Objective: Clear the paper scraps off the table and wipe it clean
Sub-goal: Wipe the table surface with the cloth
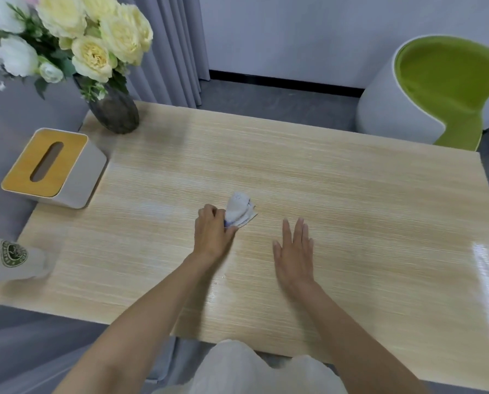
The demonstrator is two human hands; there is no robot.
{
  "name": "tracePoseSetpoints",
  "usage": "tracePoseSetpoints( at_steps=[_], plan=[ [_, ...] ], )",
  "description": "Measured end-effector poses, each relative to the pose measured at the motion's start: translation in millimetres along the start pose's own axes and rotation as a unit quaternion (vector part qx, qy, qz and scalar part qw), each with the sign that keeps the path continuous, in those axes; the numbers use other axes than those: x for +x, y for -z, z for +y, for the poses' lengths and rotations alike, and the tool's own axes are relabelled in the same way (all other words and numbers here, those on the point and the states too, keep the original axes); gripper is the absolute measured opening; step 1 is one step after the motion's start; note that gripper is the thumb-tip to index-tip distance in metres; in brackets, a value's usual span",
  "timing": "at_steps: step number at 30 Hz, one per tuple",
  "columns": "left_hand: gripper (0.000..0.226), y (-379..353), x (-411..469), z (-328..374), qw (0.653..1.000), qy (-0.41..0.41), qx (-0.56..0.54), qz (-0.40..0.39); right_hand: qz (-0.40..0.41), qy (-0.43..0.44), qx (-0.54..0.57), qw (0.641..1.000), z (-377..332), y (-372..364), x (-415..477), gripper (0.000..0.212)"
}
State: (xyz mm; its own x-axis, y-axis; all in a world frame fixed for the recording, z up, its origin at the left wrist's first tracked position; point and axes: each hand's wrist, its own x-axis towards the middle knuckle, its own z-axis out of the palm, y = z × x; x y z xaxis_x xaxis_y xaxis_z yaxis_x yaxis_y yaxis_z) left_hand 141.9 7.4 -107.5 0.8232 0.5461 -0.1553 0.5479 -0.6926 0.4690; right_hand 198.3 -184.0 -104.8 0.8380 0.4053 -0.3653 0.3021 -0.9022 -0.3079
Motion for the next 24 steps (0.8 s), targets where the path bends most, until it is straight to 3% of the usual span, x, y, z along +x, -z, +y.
tracePoseSetpoints(
  at_steps=[2, 3, 6, 7, 8, 10, 11, 12, 16, 18, 21, 22, 24],
  plan=[
    [0.013, 0.9, -2.2, 4.4, 0.999, -0.005, -0.043, -0.009, 0.011, 0.001, 0.026, 1.0, -5.5, 0.8, -0.1, 0.058],
    [0.012, 3.2, -2.8, 7.3, 0.994, 0.011, -0.104, -0.014, 0.017, 0.002, 0.057, 0.998, -9.2, 1.7, 0.5, 0.058],
    [0.018, 20.0, -9.2, 18.0, 0.92, 0.106, -0.367, -0.091, 0.003, -0.041, 0.262, 0.964, -31.4, 12.3, 4.1, 0.05],
    [0.019, 26.2, -12.4, 20.2, 0.888, 0.128, -0.425, -0.119, -0.023, -0.077, 0.362, 0.929, -41.2, 16.8, 6.3, 0.043],
    [0.02, 31.3, -15.5, 20.3, 0.858, 0.141, -0.471, -0.146, -0.061, -0.117, 0.48, 0.867, -51.1, 20.3, 8.9, 0.034],
    [0.024, 40.3, -21.5, 16.5, 0.813, 0.149, -0.528, -0.197, -0.146, -0.175, 0.679, 0.698, -65.5, 23.1, 14.0, 0.034],
    [0.024, 43.4, -23.6, 13.0, 0.805, 0.149, -0.53, -0.222, -0.164, -0.186, 0.731, 0.635, -68.6, 22.7, 14.9, 0.042],
    [0.023, 45.3, -25.5, 9.2, 0.809, 0.145, -0.516, -0.242, -0.171, -0.191, 0.753, 0.606, -70.6, 20.7, 14.7, 0.045],
    [0.018, 48.0, -35.9, -0.4, 0.824, 0.163, -0.488, -0.237, -0.158, -0.215, 0.767, 0.584, -76.1, 8.4, 7.3, 0.005],
    [0.016, 49.5, -39.6, -3.2, 0.802, 0.216, -0.53, -0.173, -0.148, -0.22, 0.783, 0.563, -76.1, 4.1, 3.5, 0.015],
    [0.02, 55.4, -43.6, -8.0, 0.738, 0.282, -0.603, -0.113, -0.127, -0.24, 0.805, 0.527, -70.1, 2.9, 0.3, 0.054],
    [0.021, 58.1, -44.9, -8.9, 0.737, 0.286, -0.601, -0.12, -0.135, -0.236, 0.805, 0.528, -68.7, 5.1, -1.8, 0.055],
    [0.023, 62.8, -47.0, -10.1, 0.737, 0.284, -0.596, -0.143, -0.169, -0.235, 0.782, 0.551, -67.8, 9.5, -8.4, 0.034]
  ],
)
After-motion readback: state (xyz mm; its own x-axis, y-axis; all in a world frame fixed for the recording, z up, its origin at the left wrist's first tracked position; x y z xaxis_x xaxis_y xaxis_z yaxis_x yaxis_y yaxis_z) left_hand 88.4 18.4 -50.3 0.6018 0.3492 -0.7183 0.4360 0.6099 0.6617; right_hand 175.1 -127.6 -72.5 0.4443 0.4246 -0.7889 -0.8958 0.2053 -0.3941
